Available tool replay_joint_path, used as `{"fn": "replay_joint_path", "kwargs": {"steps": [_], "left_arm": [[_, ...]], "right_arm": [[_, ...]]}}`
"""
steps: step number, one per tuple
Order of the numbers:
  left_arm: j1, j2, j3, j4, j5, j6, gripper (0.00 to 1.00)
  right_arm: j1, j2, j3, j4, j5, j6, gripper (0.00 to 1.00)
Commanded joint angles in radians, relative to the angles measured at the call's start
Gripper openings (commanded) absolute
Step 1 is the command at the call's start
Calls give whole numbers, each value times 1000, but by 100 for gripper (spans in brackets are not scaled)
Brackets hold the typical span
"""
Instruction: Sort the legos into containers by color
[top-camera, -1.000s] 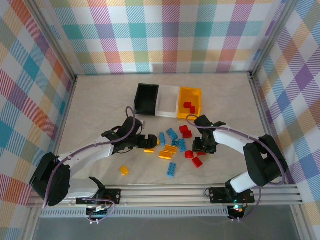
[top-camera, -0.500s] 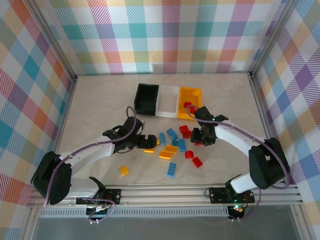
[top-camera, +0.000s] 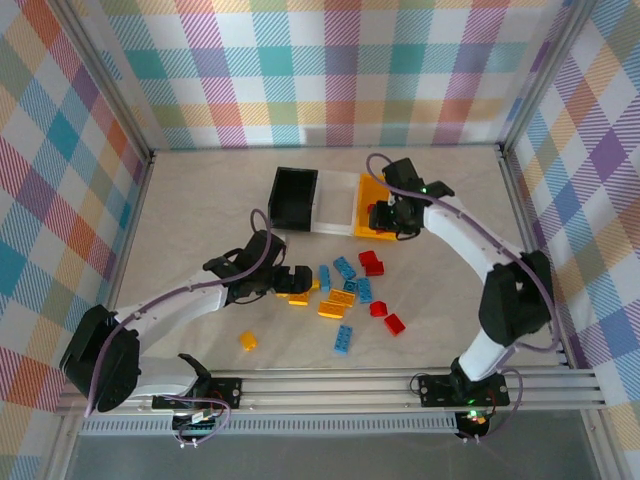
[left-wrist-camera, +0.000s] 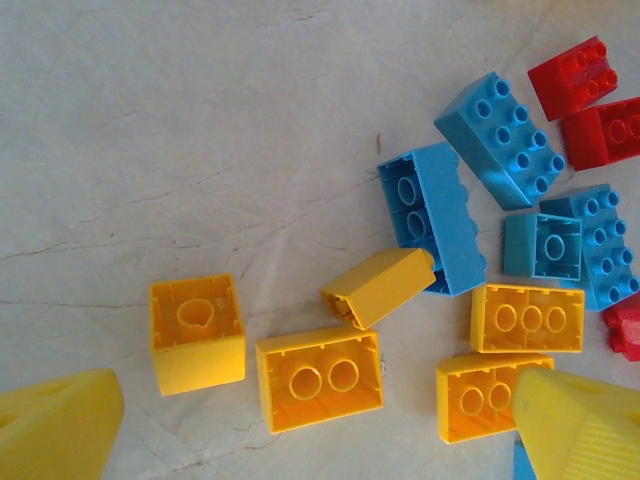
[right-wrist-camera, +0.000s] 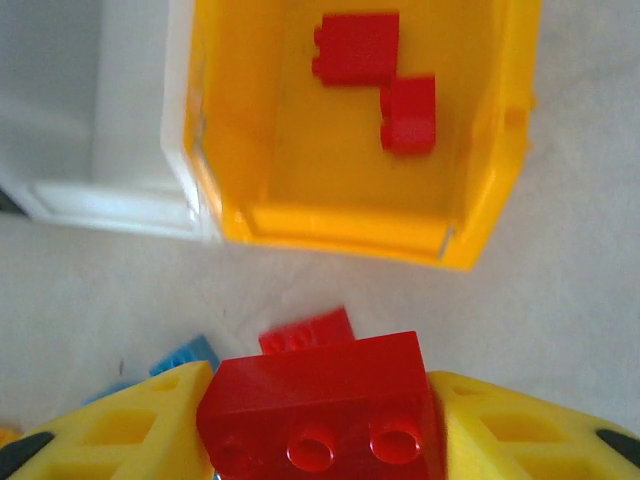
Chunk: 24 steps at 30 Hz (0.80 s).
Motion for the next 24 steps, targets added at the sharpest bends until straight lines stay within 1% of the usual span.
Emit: {"fn": "replay_joint_path", "kwargs": {"steps": [1,12,18,22,24], "left_arm": [[-15,-43,9,-51,-30,18,99],[3,-123,-20,-111,-60,31,100],[7,-129,-26,-111,-50,24,100],[10,-131,-27,-117,-44,20,100],[9,-135,-26,-119,-42,19,100]], "right_arm": [[-16,77,94,-17,-19,-44,51],[-55,313,293,-24,-37,-65,51],[-57,391,347,-23,-45,-72,55],[-63,421,358,-15,-54,-72,57],[-65,427,365,-18,-58,-73,60]]}}
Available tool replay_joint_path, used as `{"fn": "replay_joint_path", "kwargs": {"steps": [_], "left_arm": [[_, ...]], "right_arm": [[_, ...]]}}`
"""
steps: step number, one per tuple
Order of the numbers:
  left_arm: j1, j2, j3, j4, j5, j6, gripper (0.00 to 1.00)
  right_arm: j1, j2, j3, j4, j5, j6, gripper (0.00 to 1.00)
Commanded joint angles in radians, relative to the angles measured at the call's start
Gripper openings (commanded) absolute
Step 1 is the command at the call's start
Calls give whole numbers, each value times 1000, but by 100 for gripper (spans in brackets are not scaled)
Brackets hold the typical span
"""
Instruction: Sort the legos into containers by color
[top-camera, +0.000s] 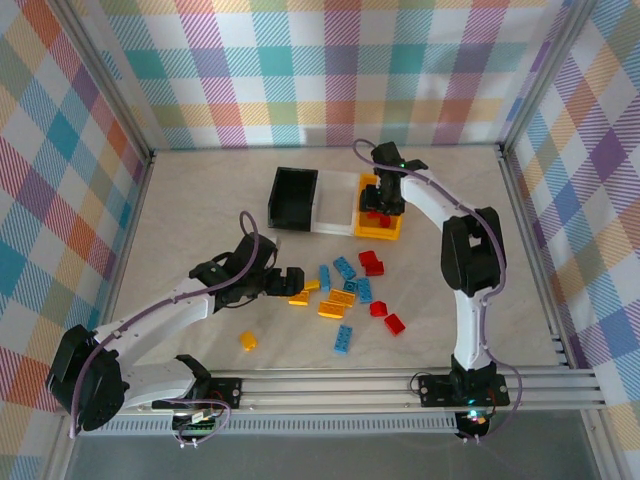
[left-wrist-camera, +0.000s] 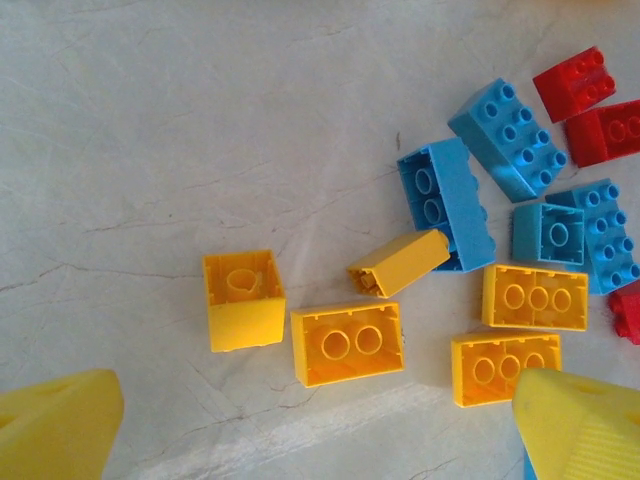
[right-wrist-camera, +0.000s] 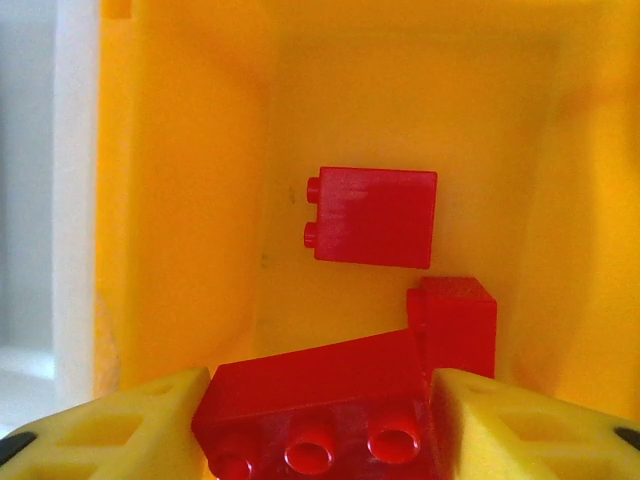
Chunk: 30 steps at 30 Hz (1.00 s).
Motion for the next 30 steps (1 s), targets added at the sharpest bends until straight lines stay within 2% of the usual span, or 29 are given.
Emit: {"fn": "replay_joint_path", "kwargs": {"steps": [1,11,17,24,30], "left_arm": [[7,-25,-15,-29,3,8,100],[8,-16,-14,-15,37,-11,100],[7,-4,-17,-11,40,-25,98],[7,-57,-45,-167,-37,-77,93],[-17,-216,-111,-401,-129,-286,92]], "right_arm": [[-7,12,31,-13,-19,-11,63],[-3,-136,-62,23,-61,-16,69],[35,-380,-332,90,-128,3,70],[132,-617,-629,109,-136,54,70],[177,-717,-777,151,-159,119,70]]}}
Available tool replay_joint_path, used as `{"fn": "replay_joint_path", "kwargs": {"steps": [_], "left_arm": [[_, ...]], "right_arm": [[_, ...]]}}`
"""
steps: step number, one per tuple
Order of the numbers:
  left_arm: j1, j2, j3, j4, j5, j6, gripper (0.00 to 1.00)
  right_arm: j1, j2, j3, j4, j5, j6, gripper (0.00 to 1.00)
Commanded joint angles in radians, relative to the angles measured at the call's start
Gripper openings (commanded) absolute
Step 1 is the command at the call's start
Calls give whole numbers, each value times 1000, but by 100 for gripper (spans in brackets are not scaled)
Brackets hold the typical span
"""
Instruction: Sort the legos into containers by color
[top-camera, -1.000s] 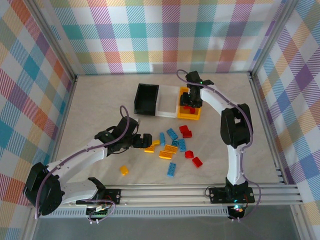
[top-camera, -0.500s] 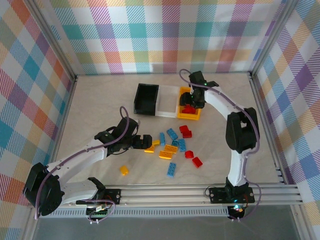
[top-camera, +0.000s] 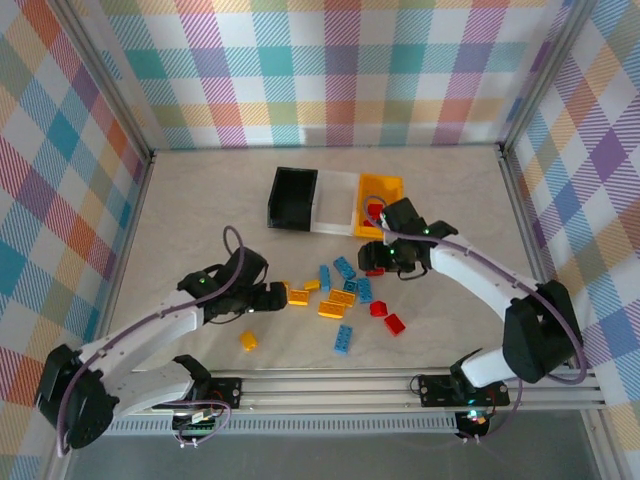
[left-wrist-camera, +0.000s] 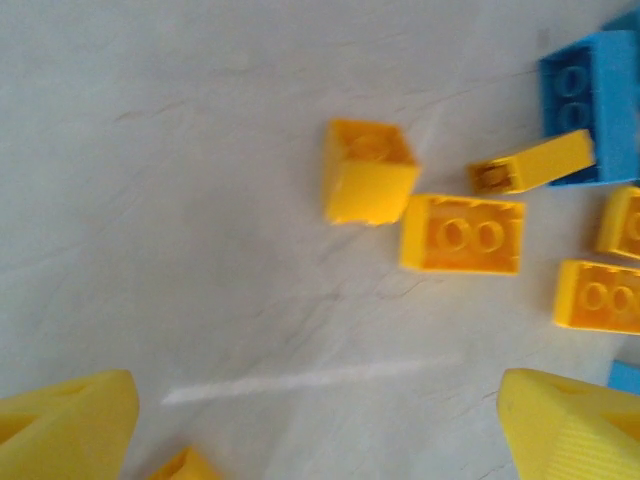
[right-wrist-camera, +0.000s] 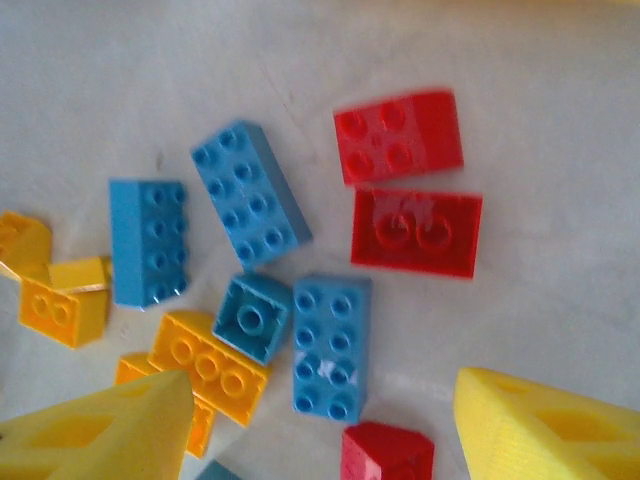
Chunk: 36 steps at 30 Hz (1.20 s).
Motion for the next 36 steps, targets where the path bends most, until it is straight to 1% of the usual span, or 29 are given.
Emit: {"fn": "replay_joint_path", "kwargs": {"steps": [1,2,3,5,8,11,16,19,21,24,26,28,29,32,36], "left_arm": [[-26,-98,-51,-188,-75,-178,93],[-40,-121,-68,-197,-84,-223,95],[-44,-137,-81,-200,-78,-267,100],[-45,-154,-117,-191,-58,-334,100],[-49,-192,-160,-189,-62,-428,100],[-51,-182,-147,-270,-92,-546,100],[-50,-111,-164,-208,-16,-600,100],[-51,-129,-211,-131,31,-657,100],[-50,-156,-230,-125,36,-693,100],[-51,-180,-234,-149,14,-695,100],[-51,-191,-244,-151,7,-697,95],[-50,-198,-264,-128,12,-701,86],[-50,-194,-268,-116,15,-702,85],[-51,-143,-266,-84,30,-683,80],[-50,-54,-262,-51,59,-648,80]], "right_arm": [[20,-39,-32,40,-21,48,70],[27,-42,-36,40,-18,48,70],[32,-44,-38,41,-16,48,70],[38,-45,-37,46,-17,45,70],[44,-46,-37,52,-22,43,70],[49,-60,-48,57,-17,40,70],[49,-71,-73,71,-14,39,70],[50,-81,-82,76,-14,39,70],[50,-92,-91,81,-11,40,70],[51,-107,-109,93,-16,48,70],[50,-115,-122,102,-20,53,70],[51,-123,-135,108,-22,58,70],[51,-127,-140,112,-23,60,70],[51,-137,-157,121,-22,66,70],[51,-158,-174,127,-18,70,70]]}}
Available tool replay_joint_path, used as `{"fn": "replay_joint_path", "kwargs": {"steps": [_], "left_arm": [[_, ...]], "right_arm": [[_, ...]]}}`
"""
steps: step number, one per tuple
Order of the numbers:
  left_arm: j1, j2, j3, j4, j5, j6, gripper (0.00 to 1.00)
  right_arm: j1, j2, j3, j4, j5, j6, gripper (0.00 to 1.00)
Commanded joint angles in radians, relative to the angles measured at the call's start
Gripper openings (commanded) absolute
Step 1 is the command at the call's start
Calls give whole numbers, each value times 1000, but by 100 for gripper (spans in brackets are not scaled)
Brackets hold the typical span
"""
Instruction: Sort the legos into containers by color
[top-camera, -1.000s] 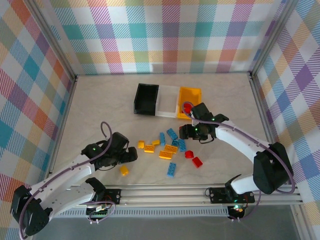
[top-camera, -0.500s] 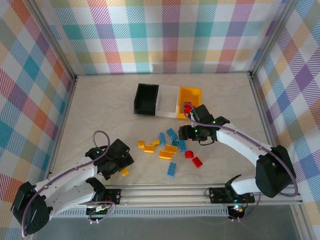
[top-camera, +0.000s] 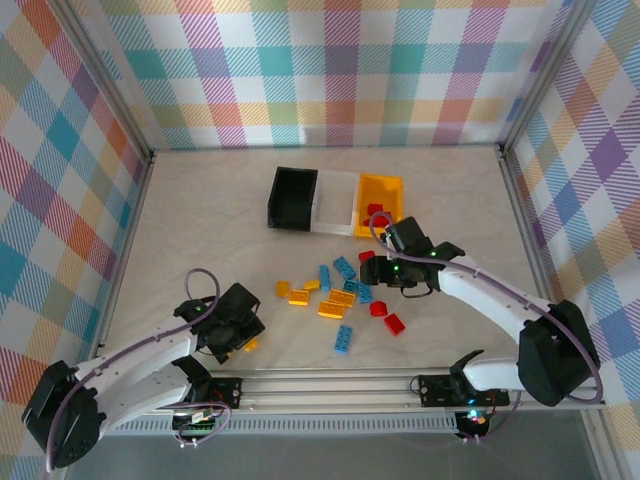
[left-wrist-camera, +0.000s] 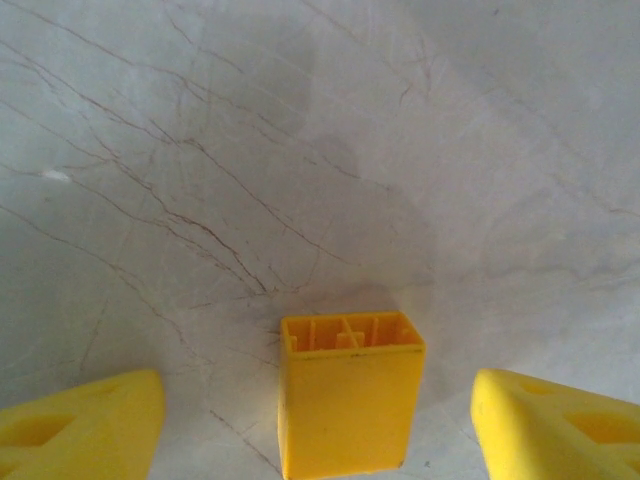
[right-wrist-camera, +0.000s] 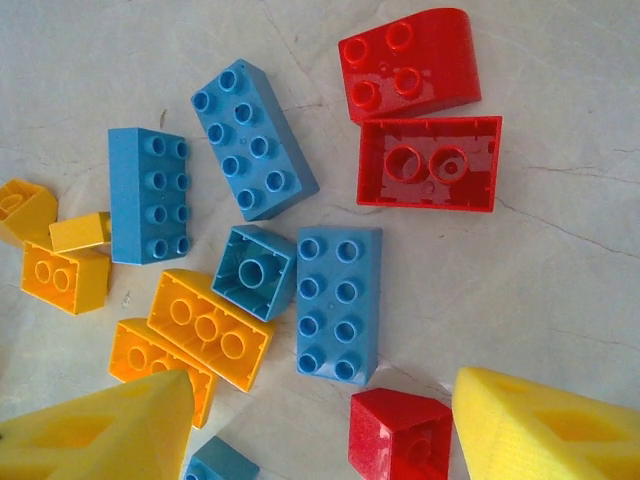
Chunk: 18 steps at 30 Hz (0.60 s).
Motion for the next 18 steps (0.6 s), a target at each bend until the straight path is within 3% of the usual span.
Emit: {"fn": "replay_joint_path", "kwargs": {"steps": [1,18], "left_arm": [[-10,49,-4,26,29,31,80],[-10,200,50,66,56,92,56]], "right_arm": [[7,-40,-17,21,-13,13,70],[9,-102,-107,78,1,45,69]]}}
